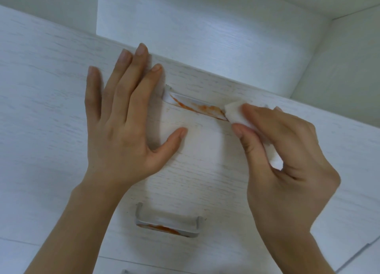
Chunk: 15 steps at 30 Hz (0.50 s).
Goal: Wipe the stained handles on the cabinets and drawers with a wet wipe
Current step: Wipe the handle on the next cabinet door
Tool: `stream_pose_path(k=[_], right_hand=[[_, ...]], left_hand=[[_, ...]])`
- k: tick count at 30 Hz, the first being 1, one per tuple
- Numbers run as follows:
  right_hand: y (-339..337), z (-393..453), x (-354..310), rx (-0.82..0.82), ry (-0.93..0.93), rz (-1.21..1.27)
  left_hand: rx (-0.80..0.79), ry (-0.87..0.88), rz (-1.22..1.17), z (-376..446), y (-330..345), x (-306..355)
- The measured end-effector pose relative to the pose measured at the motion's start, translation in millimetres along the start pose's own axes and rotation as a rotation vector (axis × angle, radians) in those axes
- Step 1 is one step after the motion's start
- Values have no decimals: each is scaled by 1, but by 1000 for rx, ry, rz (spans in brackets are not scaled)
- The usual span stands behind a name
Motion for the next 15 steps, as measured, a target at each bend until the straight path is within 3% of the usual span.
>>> stream_pose_path(k=[7,15], right_hand=[[3,6,2,-19,-102,6],[2,4,3,1,-50,12]], left_hand=[[19,9,13,0,1,-1],[22,9,14,0,2,-1]])
Point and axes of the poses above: each hand's wrist, its own z-axis towards the middle knuckle, its own y-axis out of the palm, x = y × z, the point moved 2 cm from there along z, towards the middle knuckle, and after that the axes turned 10 degrees about -z, right-handed, at the moved point
